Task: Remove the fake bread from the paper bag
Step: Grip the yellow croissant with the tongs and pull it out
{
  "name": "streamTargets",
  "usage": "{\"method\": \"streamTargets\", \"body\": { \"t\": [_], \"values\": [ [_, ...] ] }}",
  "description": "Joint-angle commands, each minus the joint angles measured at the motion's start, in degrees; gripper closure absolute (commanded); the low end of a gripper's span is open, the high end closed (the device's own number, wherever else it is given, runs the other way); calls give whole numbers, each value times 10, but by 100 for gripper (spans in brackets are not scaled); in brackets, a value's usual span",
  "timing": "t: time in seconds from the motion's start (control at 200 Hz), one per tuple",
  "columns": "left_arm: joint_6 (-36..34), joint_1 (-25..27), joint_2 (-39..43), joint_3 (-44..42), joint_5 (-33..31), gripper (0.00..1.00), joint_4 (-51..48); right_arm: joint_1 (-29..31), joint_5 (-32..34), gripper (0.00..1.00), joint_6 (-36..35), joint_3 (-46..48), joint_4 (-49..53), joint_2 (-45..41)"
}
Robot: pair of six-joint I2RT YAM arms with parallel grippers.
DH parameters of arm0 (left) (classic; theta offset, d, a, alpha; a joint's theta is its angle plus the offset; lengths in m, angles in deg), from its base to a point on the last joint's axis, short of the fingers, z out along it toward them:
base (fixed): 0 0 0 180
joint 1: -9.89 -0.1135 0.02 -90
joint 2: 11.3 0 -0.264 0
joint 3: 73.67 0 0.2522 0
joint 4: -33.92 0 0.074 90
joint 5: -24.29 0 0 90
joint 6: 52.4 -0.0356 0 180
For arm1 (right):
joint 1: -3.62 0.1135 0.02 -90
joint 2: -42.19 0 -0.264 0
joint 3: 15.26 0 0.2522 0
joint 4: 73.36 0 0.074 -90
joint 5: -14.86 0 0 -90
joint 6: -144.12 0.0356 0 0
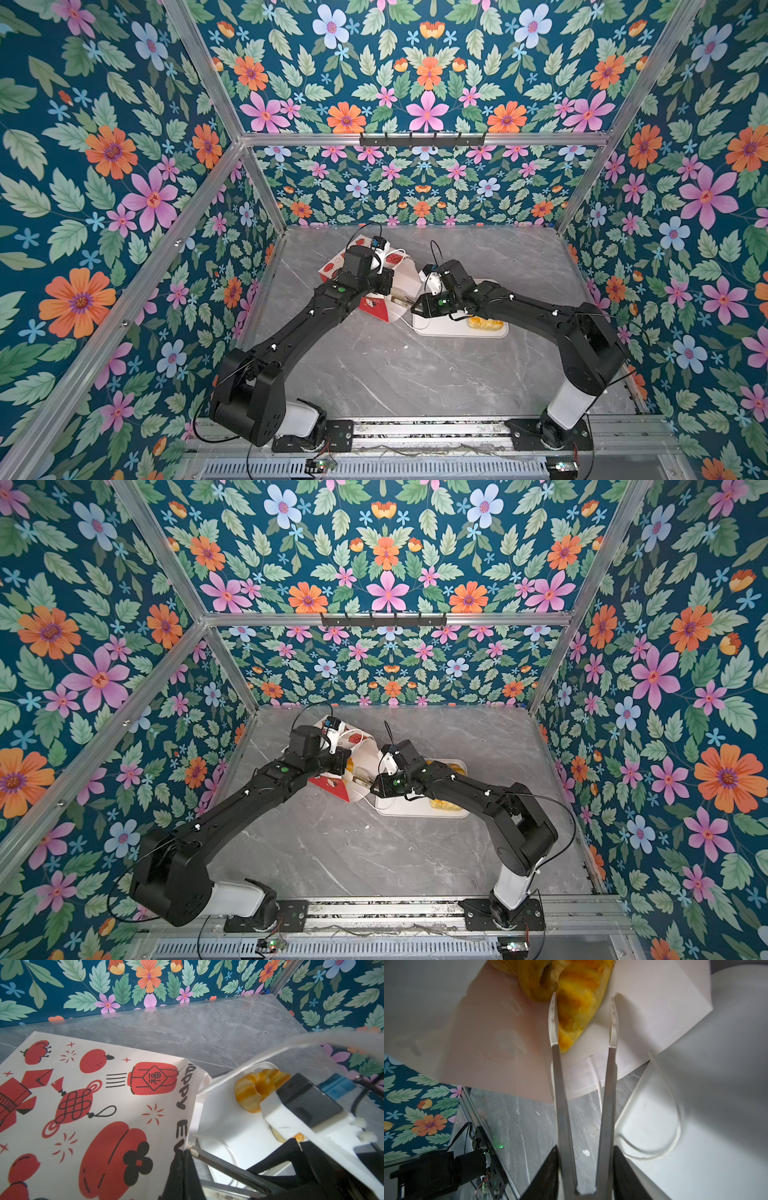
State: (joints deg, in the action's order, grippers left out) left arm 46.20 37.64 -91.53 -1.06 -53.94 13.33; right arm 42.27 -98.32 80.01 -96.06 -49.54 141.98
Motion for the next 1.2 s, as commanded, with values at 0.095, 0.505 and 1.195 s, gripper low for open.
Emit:
{"method": "streamTargets", "body": {
  "t": [0.095,0.505,1.195],
  "values": [
    [-2,5,4,0,15,100,12,0,-38,61,18,-15,-42,18],
    [0,8,6,-4,7,100,16,-10,-62,75,44,3,-81,24],
    [20,7,-35,7,-24,100,44,-47,-30,79,27,158,-12,-202]
  ]
}}
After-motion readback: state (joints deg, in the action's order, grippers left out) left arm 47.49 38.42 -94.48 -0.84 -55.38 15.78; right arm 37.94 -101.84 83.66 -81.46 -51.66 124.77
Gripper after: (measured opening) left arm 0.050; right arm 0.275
